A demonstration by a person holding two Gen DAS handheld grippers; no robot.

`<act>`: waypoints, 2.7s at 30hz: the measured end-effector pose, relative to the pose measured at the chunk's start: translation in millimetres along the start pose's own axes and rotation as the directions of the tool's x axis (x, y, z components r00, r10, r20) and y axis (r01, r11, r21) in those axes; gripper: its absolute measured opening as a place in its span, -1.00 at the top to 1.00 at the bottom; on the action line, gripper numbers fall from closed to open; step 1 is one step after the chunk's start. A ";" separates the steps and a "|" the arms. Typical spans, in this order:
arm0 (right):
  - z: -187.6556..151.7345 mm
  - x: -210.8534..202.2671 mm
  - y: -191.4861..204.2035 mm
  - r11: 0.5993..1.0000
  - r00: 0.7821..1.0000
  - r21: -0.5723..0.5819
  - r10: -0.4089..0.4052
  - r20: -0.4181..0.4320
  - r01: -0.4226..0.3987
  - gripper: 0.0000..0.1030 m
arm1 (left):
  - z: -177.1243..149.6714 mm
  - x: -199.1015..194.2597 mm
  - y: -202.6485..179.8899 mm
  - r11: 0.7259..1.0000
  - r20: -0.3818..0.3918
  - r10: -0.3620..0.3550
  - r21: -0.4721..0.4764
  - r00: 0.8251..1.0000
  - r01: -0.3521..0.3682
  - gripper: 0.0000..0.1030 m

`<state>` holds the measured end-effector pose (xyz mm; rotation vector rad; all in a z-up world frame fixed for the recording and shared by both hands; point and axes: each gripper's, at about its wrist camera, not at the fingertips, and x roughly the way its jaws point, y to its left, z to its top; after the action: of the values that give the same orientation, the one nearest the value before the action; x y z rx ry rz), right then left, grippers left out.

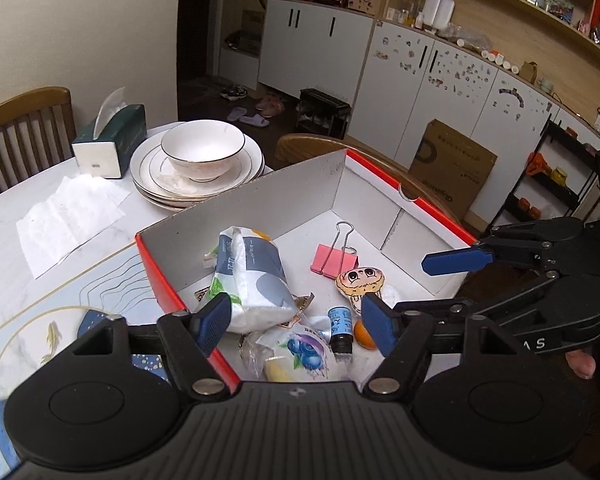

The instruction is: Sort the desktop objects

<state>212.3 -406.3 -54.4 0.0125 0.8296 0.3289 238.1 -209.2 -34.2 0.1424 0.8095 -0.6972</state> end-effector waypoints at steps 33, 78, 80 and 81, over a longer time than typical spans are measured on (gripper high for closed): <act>-28.8 -54.4 16.4 0.999 0.975 0.034 -0.028 0.221 0.021 -0.49 | -49.5 -56.1 -11.8 0.997 0.146 0.081 -0.021 0.986 -0.079 -1.00; -44.2 -69.2 40.4 0.992 0.972 0.111 -0.079 0.219 0.056 -0.51 | -61.9 -69.8 -19.5 0.998 0.123 0.052 0.022 0.991 -0.055 -1.00; -43.5 -67.7 41.5 0.992 0.973 0.115 -0.082 0.217 0.058 -0.51 | -61.9 -70.2 -19.5 0.998 0.122 0.053 0.022 0.991 -0.056 -1.00; -43.3 -67.5 41.9 0.992 0.973 0.116 -0.083 0.216 0.059 -0.51 | -62.0 -70.4 -19.2 0.998 0.121 0.053 0.022 0.991 -0.056 -1.00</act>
<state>126.7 -391.3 -29.3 0.1185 0.6253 0.2097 154.0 -164.5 -24.8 0.1437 0.6786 -0.6584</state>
